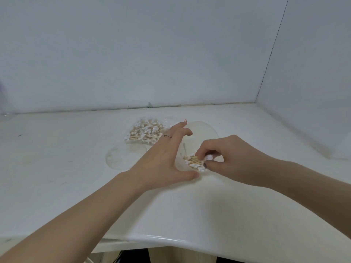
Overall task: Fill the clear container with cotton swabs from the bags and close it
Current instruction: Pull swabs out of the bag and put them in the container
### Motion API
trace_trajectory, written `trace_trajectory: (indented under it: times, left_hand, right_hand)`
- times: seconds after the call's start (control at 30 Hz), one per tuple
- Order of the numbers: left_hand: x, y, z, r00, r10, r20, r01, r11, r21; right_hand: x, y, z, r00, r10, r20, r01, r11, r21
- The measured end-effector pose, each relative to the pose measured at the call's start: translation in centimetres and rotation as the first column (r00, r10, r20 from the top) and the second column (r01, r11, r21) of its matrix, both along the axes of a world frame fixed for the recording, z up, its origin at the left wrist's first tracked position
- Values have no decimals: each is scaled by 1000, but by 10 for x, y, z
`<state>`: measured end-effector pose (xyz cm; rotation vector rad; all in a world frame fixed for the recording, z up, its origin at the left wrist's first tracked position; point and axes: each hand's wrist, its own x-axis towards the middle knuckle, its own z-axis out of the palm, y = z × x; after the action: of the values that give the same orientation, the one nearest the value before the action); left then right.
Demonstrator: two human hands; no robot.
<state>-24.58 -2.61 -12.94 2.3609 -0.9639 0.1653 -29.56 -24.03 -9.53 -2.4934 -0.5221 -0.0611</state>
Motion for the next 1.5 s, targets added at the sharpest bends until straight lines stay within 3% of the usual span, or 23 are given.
trace_trajectory:
  times: [0.13, 0.4, 0.5, 0.6, 0.77, 1.0, 1.2, 1.43, 1.5]
  left_hand:
    - [-2, 0, 6, 997, 49, 52, -53, 995, 80]
    - [-6, -2, 21, 953, 101, 285, -215, 889, 405]
    - [-4, -5, 23, 947, 98, 307, -222, 889, 401]
    - [-3, -6, 23, 969, 111, 221, -188, 910, 370]
    - [0, -5, 19, 993, 92, 68, -109, 946, 306]
    - [-2, -4, 18, 999, 35, -8, -32, 962, 270]
    - [-4, -4, 18, 998, 61, -4, -58, 965, 257]
    - [-4, -5, 20, 999, 46, 4, -46, 956, 290]
    - [-4, -5, 19, 999, 51, 6, -50, 955, 293]
  right_hand:
    - [-1, 3, -4, 997, 21, 75, -13, 995, -100]
    - [4, 2, -2, 986, -58, 159, 47, 996, 72]
    - [3, 2, -2, 975, -74, 210, 54, 993, 101]
    - [2, 2, 0, 959, -95, 267, 63, 990, 126]
    - [1, 1, -6, 984, -52, 172, 43, 997, 57]
    - [2, 1, -6, 985, -98, 145, 92, 995, 47]
    - [5, -9, 15, 948, -158, 278, 135, 986, 100]
    - [6, -13, 20, 921, -75, 382, 106, 992, -60]
    - [7, -14, 16, 873, -52, 484, 111, 989, -95]
